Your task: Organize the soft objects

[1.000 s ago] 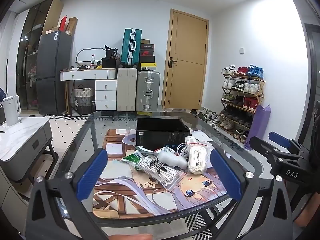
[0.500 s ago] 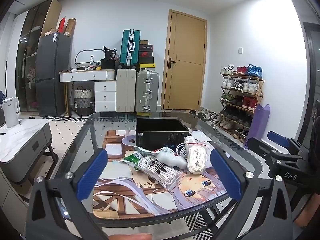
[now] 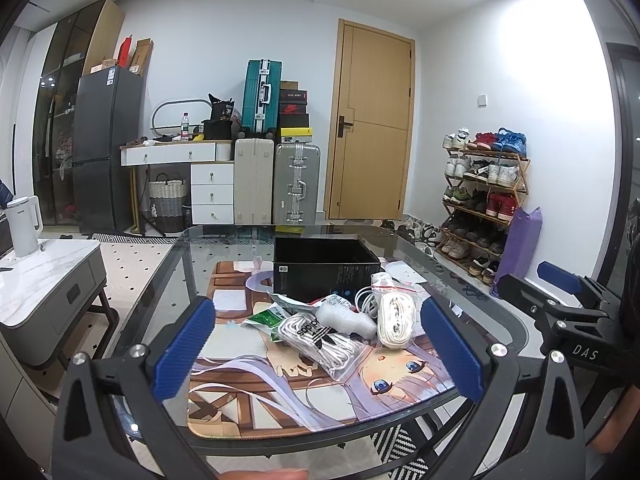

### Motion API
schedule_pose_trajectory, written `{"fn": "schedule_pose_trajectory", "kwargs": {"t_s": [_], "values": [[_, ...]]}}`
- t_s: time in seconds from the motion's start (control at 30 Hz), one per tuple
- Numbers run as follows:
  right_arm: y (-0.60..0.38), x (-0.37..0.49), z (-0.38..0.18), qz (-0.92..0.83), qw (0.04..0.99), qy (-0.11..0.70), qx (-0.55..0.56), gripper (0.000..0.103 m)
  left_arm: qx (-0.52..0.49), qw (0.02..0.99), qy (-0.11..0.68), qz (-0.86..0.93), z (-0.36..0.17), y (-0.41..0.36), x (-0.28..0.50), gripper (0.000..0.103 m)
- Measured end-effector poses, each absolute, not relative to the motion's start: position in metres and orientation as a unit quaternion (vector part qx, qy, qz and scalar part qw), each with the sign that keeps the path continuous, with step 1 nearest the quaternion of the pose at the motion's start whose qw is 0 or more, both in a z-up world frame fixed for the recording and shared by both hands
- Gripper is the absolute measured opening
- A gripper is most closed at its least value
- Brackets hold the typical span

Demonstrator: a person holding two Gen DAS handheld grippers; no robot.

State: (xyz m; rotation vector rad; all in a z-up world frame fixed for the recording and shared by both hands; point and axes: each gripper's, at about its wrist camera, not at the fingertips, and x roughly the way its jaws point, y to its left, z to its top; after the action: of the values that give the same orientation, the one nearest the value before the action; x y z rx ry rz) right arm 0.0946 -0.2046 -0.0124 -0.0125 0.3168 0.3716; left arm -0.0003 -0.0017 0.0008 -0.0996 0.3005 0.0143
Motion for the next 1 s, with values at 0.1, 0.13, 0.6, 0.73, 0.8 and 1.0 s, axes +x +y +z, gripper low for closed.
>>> {"fn": "schedule_pose_trajectory", "kwargs": {"t_s": [0.1, 0.13, 0.6, 0.73, 0.8, 1.0], "values": [[-0.2068, 0.0943, -0.0104, 0.184, 0.970, 0.158, -0.005, 0.102, -0.049, 0.987, 0.153, 0.005, -0.0010, -0.0018, 0.0008, 0.103], [-0.2070, 0.0945, -0.0104, 0.185, 0.970, 0.158, -0.004, 0.102, -0.048, 0.987, 0.153, 0.005, -0.0012, -0.0020, 0.0008, 0.103], [-0.2069, 0.0923, -0.0087, 0.187, 0.970, 0.157, -0.007, 0.102, -0.048, 0.987, 0.150, 0.005, -0.0022, -0.0035, 0.0011, 0.103], [-0.2068, 0.0918, -0.0085, 0.187, 0.970, 0.157, -0.006, 0.102, -0.047, 0.987, 0.151, 0.005, -0.0012, -0.0038, 0.0010, 0.103], [-0.2066, 0.0913, -0.0085, 0.185, 0.970, 0.156, -0.006, 0.102, -0.048, 0.987, 0.151, 0.005, -0.0012, -0.0038, 0.0009, 0.103], [-0.2068, 0.0914, -0.0084, 0.186, 0.970, 0.156, -0.006, 0.102, -0.047, 0.987, 0.151, 0.005, -0.0011, -0.0038, 0.0003, 0.103]]}}
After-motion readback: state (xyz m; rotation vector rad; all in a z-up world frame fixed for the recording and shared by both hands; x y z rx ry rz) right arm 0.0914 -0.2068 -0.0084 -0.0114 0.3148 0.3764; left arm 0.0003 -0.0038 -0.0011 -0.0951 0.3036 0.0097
